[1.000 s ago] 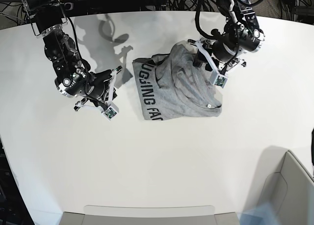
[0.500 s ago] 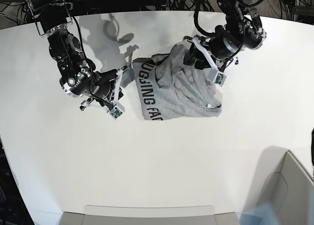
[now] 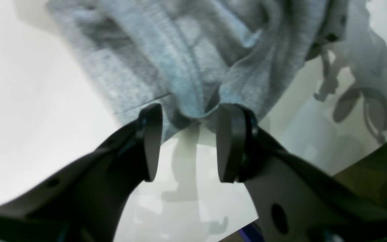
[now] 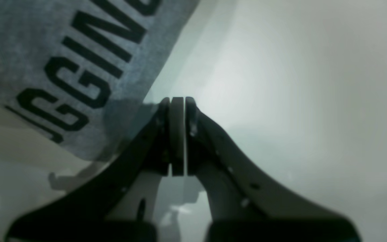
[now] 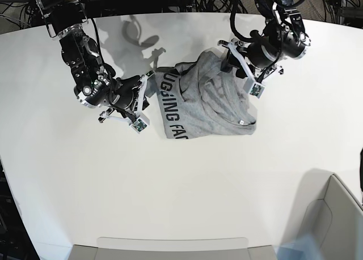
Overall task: Fold the T-shirt properly
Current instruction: 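Grasp the bundle edges with both grippers and square the folded shirt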
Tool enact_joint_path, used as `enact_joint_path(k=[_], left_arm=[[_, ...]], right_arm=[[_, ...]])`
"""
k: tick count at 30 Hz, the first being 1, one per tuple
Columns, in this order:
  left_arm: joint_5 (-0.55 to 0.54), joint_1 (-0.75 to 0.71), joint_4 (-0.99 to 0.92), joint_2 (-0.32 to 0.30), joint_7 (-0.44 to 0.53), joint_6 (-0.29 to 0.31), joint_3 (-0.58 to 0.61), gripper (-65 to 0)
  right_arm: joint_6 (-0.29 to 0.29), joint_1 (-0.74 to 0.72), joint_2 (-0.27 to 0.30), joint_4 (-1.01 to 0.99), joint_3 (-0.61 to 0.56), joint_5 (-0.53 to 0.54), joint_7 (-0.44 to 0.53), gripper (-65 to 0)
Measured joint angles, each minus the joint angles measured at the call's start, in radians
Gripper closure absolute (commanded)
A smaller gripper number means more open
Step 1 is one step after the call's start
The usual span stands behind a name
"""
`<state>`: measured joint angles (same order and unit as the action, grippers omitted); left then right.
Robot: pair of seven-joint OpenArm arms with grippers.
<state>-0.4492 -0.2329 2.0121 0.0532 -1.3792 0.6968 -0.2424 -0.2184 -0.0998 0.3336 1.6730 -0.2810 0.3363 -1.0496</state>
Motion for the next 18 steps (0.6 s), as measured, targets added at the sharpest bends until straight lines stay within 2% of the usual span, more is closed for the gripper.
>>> enact_joint_path(k=[11,18], left_arm=[[0.001,0.005,-0.061,0.0,0.003,0.0,0.0,-28.1],[0.0,0.013,-0.092,0.0,0.01,0.0,0.051,-28.1]], right_arm=[[0.0,0.0,0.001,0.0,0.0,0.001,-0.002,-1.3],[0.0,0.0,0.005,0.0,0.0,0.001,-0.001,-1.3]])
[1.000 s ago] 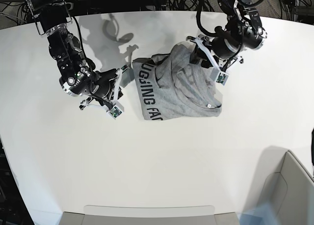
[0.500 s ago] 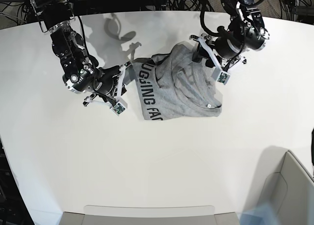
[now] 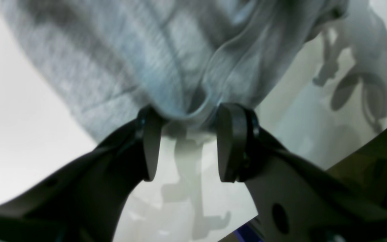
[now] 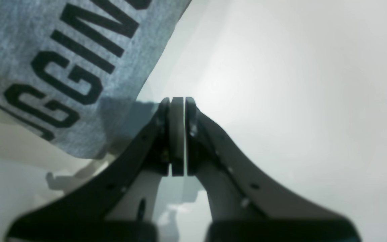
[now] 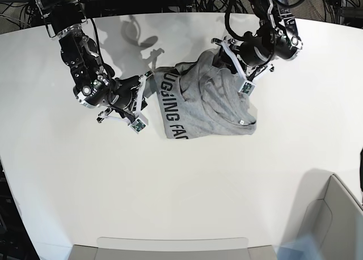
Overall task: Fold the T-shirt properly
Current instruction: 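Grasp the bundle edges with both grippers and square the folded shirt, then open both grippers and lift them away from the folded shirt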
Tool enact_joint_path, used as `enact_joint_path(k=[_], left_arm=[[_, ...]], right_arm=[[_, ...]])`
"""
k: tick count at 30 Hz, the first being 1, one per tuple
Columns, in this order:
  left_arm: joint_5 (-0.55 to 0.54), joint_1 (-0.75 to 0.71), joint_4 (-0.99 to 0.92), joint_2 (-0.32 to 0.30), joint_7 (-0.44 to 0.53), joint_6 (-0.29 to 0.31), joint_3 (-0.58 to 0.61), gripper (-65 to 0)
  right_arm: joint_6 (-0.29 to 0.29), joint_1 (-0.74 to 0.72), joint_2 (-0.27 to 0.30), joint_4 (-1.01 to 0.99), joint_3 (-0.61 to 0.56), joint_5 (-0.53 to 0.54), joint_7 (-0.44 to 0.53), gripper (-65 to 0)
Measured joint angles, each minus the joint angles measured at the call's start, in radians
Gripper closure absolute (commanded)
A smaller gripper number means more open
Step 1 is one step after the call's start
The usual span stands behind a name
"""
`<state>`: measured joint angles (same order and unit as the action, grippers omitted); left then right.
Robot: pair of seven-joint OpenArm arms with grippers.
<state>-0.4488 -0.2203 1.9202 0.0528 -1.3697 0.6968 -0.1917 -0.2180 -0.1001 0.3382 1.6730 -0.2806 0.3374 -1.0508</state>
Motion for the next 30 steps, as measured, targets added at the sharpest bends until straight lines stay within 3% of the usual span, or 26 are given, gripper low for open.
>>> enact_joint_path(k=[8,10,13,19,26,30], left_arm=[[0.001,0.048,0.0,0.003,-0.007,0.0,0.0,-26.0],[0.0,0.051,0.0,0.003,-0.006,0.0,0.002,-18.6],[0.002,0.054,-0.004,0.0,-0.008,0.0,0.002,0.0],[0.0,0.074,-0.112,-0.076,-0.013,0.0,0.048,0.0],[-0.011,0.076,-0.055,-0.121,-0.025,0.0,-0.139,0.0],[0.007,0.097,-0.05,-0.144,-0.039,0.0,-0.171,0.0]], right_arm=[[0.0,0.0,0.0,0.0,0.0,0.0,0.0,-1.3],[0.0,0.0,0.0,0.0,0.0,-0.001,0.0,-1.3],[0.0,0.0,0.0,0.0,0.001,0.0,0.0,-1.3],[0.0,0.0,0.002,0.0,0.003,0.0,0.0,-1.3],[0.0,0.0,0.001,0.0,0.003,0.0,0.001,-1.3],[0.0,0.0,0.001,0.0,0.003,0.0,0.001,-1.3]])
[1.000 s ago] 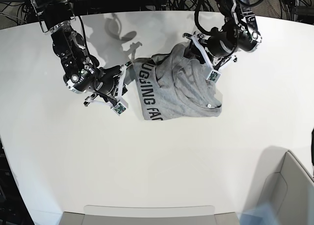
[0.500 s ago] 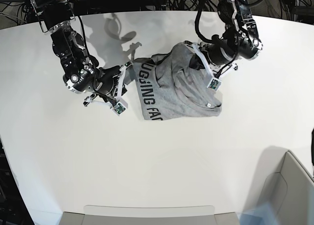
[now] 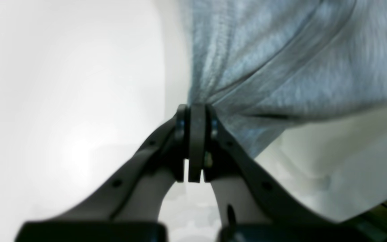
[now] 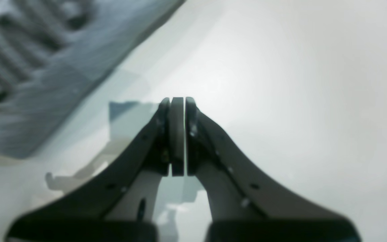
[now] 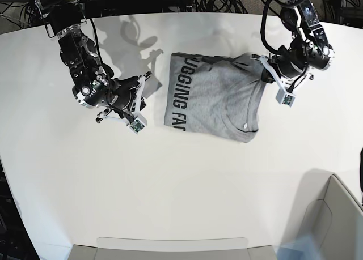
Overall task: Fold the T-shirt properly
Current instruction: 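Open both grippers and lift them away from the folded shirt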
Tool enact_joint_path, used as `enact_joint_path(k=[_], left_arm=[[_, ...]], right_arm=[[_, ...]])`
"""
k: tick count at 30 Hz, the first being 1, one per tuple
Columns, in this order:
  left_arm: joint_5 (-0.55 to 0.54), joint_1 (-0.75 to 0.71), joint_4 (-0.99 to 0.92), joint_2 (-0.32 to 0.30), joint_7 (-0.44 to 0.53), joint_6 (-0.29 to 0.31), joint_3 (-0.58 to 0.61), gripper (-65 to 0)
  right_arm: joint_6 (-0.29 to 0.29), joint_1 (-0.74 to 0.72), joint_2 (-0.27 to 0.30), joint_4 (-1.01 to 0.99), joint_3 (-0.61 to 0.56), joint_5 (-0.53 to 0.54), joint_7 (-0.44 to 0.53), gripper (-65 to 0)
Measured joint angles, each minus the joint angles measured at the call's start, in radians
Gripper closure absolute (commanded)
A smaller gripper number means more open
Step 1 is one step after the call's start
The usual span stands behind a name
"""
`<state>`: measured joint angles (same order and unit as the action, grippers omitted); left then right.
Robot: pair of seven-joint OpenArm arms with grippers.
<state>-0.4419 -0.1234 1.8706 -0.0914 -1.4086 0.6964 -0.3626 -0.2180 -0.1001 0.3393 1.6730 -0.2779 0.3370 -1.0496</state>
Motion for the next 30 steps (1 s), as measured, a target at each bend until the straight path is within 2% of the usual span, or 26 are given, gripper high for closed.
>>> enact_joint_path(k=[5,9,10,12,14,15,20,23,27,28,30], left_arm=[[-0.019,0.026,-0.047,-0.008,0.018,0.0,0.01,0.0],[-0.011,0.014,-0.072,-0.055,-0.001,0.0,0.002,-14.5],[-0.01,0.014,-0.07,-0.061,0.0,0.0,-0.018,-14.0],[-0.01,0.012,-0.053,-0.071,0.008,0.0,-0.058,-8.8],[-0.007,-0.011,-0.027,-0.101,0.079,0.0,-0.066,-1.4],[-0.008,-0.032,-0.01,-0.124,0.107,0.0,-0.066,0.0],[0.005,-0.127,0.079,-0.173,0.24,0.0,-0.078,0.0],[0.109,-0.212,0.11,-0.162,0.391,0.003,-0.078,0.0],[0.276,-0.322,0.106,-0.098,0.621,0.0,-0.078,0.0],[0.327,-0.353,0.106,-0.079,0.696,0.003,-0.078,0.0],[0.401,-0.407,0.106,-0.034,0.82,0.006,-0.078,0.0]], right_arm=[[0.0,0.0,-0.002,0.0,0.0,-0.003,0.0,-1.6],[0.0,0.0,-0.002,0.006,0.0,0.0,-0.002,-3.6],[0.0,0.006,-0.001,0.025,0.006,-0.001,-0.002,-4.1],[0.0,0.035,0.003,0.095,0.013,0.002,0.0,-4.5],[0.0,0.069,0.003,0.182,0.015,0.004,0.002,-3.8],[0.0,0.084,0.001,0.22,0.021,0.009,0.002,-3.3],[0.0,0.164,-0.006,0.372,0.039,0.006,0.003,-0.7],[0.0,0.227,-0.007,0.378,0.039,0.0,0.0,-0.5],[0.001,0.332,-0.024,0.378,0.103,-0.002,0.003,-0.5],[0.001,0.36,-0.046,0.378,0.136,0.0,0.018,-0.5],[0.002,0.425,-0.069,0.379,0.189,0.004,0.11,-0.5]])
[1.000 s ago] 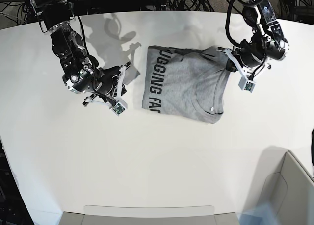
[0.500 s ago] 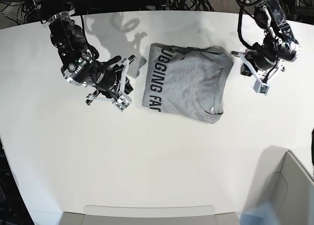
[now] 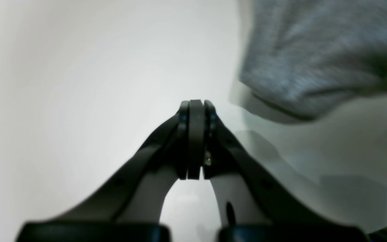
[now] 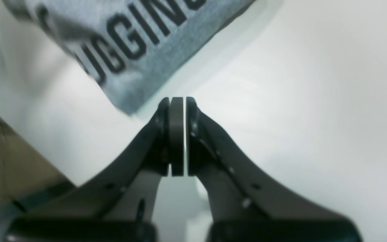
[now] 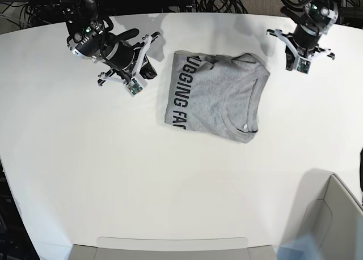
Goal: Fold the T-shirt properly
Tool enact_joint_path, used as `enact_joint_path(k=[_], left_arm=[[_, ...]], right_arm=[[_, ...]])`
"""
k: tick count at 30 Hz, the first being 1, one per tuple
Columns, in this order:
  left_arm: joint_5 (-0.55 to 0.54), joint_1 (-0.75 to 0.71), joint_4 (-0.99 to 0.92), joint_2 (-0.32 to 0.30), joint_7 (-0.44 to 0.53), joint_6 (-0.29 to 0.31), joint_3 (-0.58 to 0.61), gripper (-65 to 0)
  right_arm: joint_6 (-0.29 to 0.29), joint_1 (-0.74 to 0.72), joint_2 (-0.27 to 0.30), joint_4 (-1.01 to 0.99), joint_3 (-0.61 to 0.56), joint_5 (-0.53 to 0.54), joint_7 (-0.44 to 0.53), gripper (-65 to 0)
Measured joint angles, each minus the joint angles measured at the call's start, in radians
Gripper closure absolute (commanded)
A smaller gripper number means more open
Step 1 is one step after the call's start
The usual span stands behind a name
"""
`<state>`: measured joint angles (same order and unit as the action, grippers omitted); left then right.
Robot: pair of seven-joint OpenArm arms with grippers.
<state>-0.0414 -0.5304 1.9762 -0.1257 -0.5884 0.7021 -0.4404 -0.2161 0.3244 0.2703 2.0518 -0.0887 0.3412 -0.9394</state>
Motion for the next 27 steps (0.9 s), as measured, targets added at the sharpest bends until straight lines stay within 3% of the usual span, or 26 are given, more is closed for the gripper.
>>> enact_joint_path(k=[4,6,12,15,23,27], left_arm=[[0.075,-0.061,-0.003,0.058,0.13,0.0,0.0,0.0],[0.076,-0.076,-0.005,0.059,0.127,0.002,0.0,0.0],[0.079,-0.109,-0.027,0.069,0.143,0.002,-0.06,0.0],[0.079,-0.112,-0.029,0.087,0.142,0.002,-0.118,0.0],[0.088,-0.126,-0.051,0.232,0.144,0.0,-0.39,0.0],[0.093,-0.131,-0.095,0.264,0.143,-0.002,-0.467,0.0]], right_arm=[[0.003,0.156,0.01,0.001,0.027,-0.004,0.118,-0.5],[0.004,0.237,0.007,0.001,0.03,-0.008,0.192,-0.5],[0.016,0.531,0.003,0.001,0.04,-0.003,0.544,-0.5],[0.057,0.65,0.0,0.001,0.082,-0.003,0.659,-0.5],[0.06,0.827,0.001,-0.027,0.15,-0.002,0.731,-0.5],[0.06,0.85,0.001,-0.109,0.153,-0.006,0.737,-0.4]])
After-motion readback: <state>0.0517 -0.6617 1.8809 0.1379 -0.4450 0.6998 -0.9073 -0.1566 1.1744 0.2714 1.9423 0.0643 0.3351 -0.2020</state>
